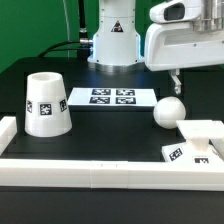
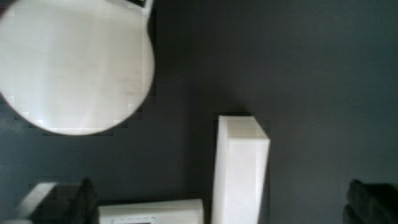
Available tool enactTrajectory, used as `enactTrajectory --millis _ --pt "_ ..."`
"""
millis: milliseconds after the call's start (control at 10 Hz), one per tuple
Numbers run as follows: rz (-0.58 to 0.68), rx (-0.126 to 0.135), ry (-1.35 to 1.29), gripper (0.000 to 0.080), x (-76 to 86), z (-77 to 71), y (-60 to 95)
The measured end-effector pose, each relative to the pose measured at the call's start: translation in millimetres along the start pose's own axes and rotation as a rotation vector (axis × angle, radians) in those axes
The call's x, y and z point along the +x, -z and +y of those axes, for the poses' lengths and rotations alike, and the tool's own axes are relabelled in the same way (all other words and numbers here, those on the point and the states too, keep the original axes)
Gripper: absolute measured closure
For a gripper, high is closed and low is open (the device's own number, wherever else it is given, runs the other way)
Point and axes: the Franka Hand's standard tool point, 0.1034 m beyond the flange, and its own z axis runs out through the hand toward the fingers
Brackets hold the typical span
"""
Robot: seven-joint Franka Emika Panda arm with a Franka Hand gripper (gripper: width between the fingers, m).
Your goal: Assemble lamp
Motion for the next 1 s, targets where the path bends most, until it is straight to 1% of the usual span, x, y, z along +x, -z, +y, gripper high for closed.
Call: enactTrajectory --millis 100,200,300,400,500,600,700,1000 --pt "0.002 0.0 0.001 0.01 0.2 -0.6 -0.2" --pt "-0.064 -0.003 0.024 0.01 -7.6 5.4 -1.7" --pt "-0.17 -0.004 0.013 0.01 -13.6 23.7 1.0" --pt "-0.243 -0.005 -0.015 0.01 -16.1 40.9 3.0" --pt "-0.269 -0.002 0.007 0.01 -21.6 55.7 2.7" --pt "-0.285 -0.004 -0.01 0.01 -22.8 57.4 2.8" --pt "-0.282 -0.003 -0.003 0.01 -22.1 54.9 2.2" --pt "-0.283 -0.003 -0.003 0.01 -22.6 55.2 1.8"
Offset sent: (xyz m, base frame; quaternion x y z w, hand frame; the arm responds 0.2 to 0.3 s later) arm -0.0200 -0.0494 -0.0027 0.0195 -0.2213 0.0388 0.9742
